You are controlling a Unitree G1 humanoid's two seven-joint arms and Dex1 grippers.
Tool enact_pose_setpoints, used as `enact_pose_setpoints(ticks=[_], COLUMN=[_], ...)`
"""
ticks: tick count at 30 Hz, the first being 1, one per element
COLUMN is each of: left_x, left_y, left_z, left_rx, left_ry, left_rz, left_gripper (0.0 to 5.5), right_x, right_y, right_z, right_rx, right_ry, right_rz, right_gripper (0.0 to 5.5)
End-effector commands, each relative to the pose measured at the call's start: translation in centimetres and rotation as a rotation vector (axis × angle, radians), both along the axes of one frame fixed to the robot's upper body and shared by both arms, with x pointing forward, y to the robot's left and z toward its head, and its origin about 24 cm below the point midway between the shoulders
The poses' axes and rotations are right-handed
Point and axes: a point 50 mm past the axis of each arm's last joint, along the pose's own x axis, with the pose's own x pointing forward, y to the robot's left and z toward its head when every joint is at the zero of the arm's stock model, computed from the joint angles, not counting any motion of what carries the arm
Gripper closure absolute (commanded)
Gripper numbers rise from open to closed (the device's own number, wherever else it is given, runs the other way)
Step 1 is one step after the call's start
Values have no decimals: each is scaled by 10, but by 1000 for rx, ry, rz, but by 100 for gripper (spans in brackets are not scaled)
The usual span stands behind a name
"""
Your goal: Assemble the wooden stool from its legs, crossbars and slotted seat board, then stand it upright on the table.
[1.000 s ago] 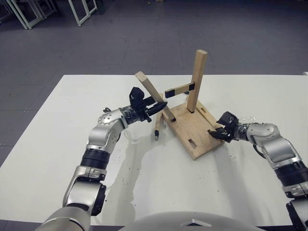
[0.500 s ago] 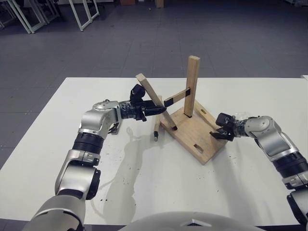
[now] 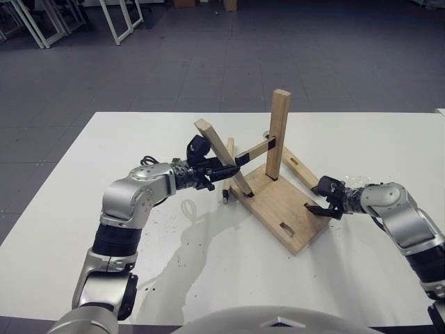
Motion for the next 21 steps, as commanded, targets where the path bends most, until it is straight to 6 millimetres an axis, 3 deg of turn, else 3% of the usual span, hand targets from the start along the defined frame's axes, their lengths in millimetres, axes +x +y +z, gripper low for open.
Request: enact_pose_setpoints(ticks=[1, 6, 9, 13, 16, 21], left_x=[-34, -34, -26, -22, -21, -13], left_y=[19, 23, 21, 17, 17, 14], left_z=[-69, -74, -76, -76, -74, -68], left_rx=[303, 320, 316, 306, 301, 302], left_ry=[288, 292, 302, 313, 311, 285], left_rz=[122, 174, 160, 126, 120, 106], left_gripper=[346, 346, 346, 346, 346, 346], right_x=[-17, -22, -19, 22, 42, 68], right_y=[-1, 3, 9, 12, 22, 87], right_z=[-14, -10, 3, 77, 128, 150], right_rx=[6, 16, 49, 309, 455, 494], right_ry=[109, 93, -14, -402, -610, -727], right_rz=[-39, -27, -27, -174, -194, 84], right_gripper=[236, 236, 236, 236, 292, 383])
